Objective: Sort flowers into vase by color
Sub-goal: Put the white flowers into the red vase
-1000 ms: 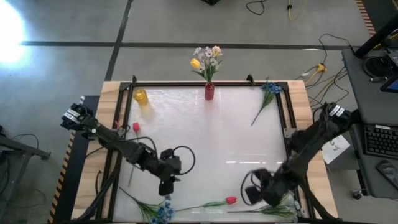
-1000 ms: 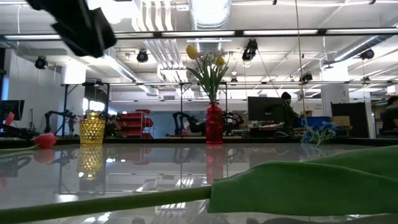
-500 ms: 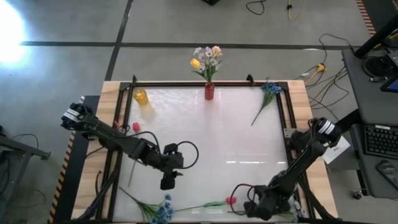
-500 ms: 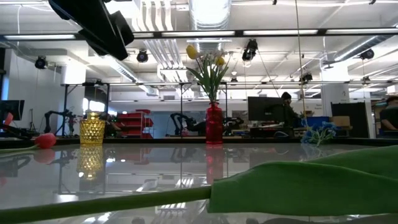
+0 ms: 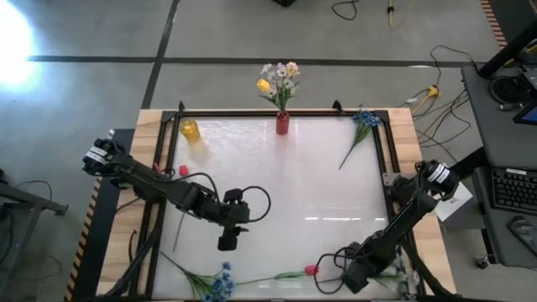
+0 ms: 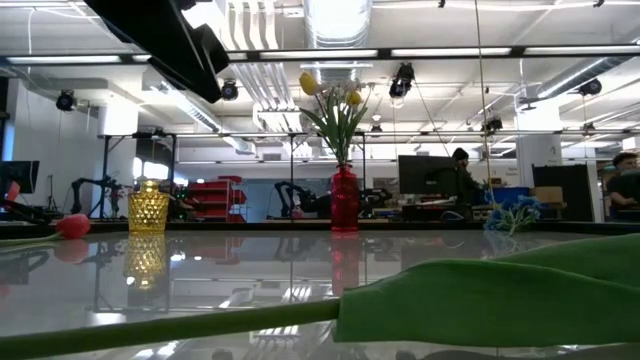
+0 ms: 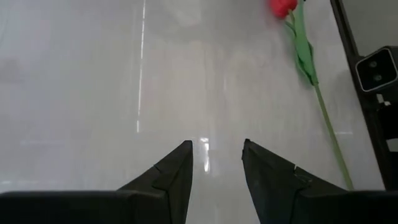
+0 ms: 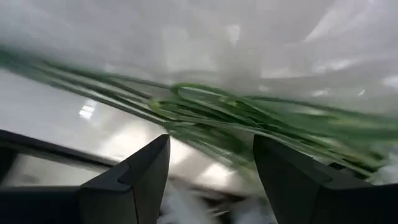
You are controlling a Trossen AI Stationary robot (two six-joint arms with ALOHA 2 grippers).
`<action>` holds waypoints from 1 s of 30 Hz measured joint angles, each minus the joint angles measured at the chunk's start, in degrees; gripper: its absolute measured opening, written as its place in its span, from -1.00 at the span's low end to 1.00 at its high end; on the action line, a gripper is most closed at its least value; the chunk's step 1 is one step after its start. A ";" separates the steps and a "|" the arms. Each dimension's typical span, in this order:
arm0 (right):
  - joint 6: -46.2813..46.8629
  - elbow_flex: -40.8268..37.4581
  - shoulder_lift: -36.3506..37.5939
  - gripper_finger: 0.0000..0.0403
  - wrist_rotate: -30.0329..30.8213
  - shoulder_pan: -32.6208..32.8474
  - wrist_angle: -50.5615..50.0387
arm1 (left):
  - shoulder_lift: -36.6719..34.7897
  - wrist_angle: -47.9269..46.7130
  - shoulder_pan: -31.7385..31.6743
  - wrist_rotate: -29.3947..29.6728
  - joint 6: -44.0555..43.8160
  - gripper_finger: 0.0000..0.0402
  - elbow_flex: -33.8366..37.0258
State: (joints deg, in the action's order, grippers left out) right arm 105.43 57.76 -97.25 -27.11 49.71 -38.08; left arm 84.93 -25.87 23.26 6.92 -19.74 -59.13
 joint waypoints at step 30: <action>-32.80 19.44 -0.76 0.11 29.98 -11.19 -34.48 | -1.09 -2.67 -0.30 -1.71 -2.02 -0.37 0.02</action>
State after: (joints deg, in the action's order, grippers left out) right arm 72.63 77.20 -98.01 2.87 38.51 -72.57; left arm 83.84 -28.53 22.96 5.21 -21.76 -59.11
